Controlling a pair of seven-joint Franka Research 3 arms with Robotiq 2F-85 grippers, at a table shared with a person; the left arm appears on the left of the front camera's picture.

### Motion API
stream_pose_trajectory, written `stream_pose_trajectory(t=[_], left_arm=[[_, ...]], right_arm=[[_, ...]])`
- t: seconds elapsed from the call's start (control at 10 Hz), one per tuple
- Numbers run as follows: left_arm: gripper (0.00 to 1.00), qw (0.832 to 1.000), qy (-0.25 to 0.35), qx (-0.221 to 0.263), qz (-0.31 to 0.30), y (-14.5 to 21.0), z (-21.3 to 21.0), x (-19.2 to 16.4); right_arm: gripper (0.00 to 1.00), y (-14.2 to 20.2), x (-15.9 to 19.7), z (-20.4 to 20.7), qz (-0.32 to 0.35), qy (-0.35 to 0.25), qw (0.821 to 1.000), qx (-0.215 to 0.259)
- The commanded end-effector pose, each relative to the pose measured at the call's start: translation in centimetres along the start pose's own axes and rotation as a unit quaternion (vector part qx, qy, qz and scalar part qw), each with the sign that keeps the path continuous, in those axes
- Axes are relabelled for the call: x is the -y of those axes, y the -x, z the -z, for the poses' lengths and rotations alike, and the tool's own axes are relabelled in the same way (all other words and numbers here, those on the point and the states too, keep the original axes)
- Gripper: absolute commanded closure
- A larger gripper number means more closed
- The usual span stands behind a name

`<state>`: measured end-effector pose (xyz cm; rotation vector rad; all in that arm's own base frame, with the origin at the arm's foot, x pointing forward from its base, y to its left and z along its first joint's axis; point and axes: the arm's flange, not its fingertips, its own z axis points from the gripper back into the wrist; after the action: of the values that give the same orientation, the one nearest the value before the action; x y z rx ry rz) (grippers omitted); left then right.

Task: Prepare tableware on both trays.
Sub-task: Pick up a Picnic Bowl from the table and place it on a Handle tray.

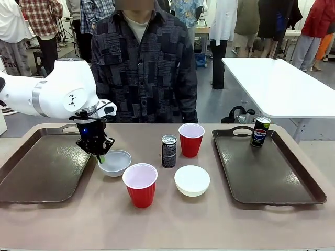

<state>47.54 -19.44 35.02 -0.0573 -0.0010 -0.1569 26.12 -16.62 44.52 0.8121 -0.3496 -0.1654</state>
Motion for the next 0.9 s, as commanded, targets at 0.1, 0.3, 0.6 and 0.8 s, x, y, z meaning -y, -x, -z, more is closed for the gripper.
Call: stream_pose_trajectory(t=[0.1, 0.3, 0.6, 0.8], left_arm=[[1.00, 1.000, 0.009, -0.016, -0.010, 1.6, -2.9, 0.6], [1.00, 1.000, 0.011, 0.014, 0.019, 4.6, -6.7, 1.1], [1.00, 0.999, 0.007, 0.041, 0.029, 8.5, -10.6, -1.6], [1.00, 0.998, 0.037, 0.036, 0.021, 9.8, -12.0, -6.1]], right_arm=[[0.00, -0.1, 0.0, 0.1, -0.001, -0.010, 1.000, 0.002], [0.00, -0.1, 0.0, 0.1, -0.001, -0.010, 1.000, 0.002], [0.00, -0.1, 0.0, 0.1, -0.001, -0.010, 1.000, 0.002], [0.00, -0.1, 0.0, 0.1, -0.001, -0.010, 1.000, 0.002]])
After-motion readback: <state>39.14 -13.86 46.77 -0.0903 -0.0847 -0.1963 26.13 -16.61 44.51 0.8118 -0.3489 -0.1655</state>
